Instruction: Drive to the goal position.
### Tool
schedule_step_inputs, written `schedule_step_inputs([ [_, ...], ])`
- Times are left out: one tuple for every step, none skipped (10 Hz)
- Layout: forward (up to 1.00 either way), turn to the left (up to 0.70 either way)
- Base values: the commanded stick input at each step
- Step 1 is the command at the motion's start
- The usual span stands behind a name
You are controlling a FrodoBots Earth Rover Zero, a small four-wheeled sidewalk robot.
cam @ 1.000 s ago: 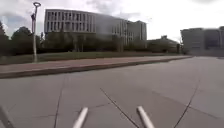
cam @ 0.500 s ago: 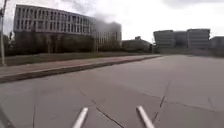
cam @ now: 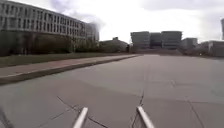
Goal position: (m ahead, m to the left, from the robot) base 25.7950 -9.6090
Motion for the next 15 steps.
schedule_step_inputs([
  [1.0, -0.27],
  [1.0, -0.27],
  [1.0, -0.11],
  [1.0, 0.0],
  [1.0, 0.0],
  [1.0, 0.0],
  [1.0, 0.0],
  [1.0, 0.0],
  [1.0, 0.0],
  [1.0, -0.13],
  [1.0, -0.27],
  [1.0, -0.27],
  [1.0, -0.27],
  [1.0, -0.27],
  [1.0, -0.27],
])
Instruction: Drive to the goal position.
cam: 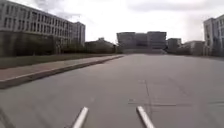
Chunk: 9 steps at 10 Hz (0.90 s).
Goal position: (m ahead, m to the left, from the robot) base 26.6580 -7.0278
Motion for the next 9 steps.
schedule_step_inputs([
  [1.0, -0.27],
  [1.0, -0.27],
  [1.0, -0.27],
  [1.0, -0.27],
  [1.0, -0.27],
  [1.0, -0.27],
  [1.0, -0.27],
  [1.0, -0.27],
  [1.0, -0.27],
])
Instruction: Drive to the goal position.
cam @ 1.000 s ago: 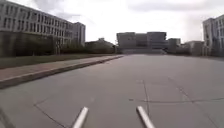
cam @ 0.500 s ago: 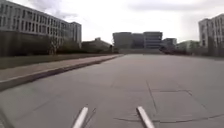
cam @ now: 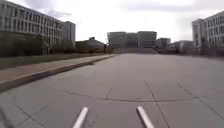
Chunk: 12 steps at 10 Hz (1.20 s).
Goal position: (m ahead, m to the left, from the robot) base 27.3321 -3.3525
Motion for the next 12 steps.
schedule_step_inputs([
  [1.0, -0.27],
  [1.0, -0.27],
  [1.0, -0.27],
  [1.0, 0.0],
  [1.0, 0.0],
  [1.0, 0.0],
  [1.0, 0.0],
  [1.0, -0.14],
  [1.0, -0.27],
  [1.0, -0.27],
  [1.0, -0.27],
  [1.0, -0.27],
])
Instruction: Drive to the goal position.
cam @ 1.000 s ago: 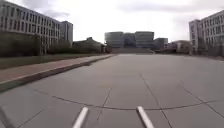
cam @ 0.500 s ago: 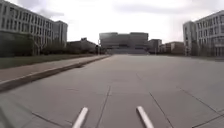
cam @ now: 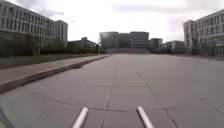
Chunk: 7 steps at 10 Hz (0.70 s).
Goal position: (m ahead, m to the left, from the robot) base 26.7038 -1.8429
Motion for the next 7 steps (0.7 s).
schedule_step_inputs([
  [1.0, -0.27],
  [1.0, -0.27],
  [1.0, -0.27],
  [1.0, -0.27],
  [1.0, -0.27],
  [1.0, -0.27],
  [1.0, -0.27],
])
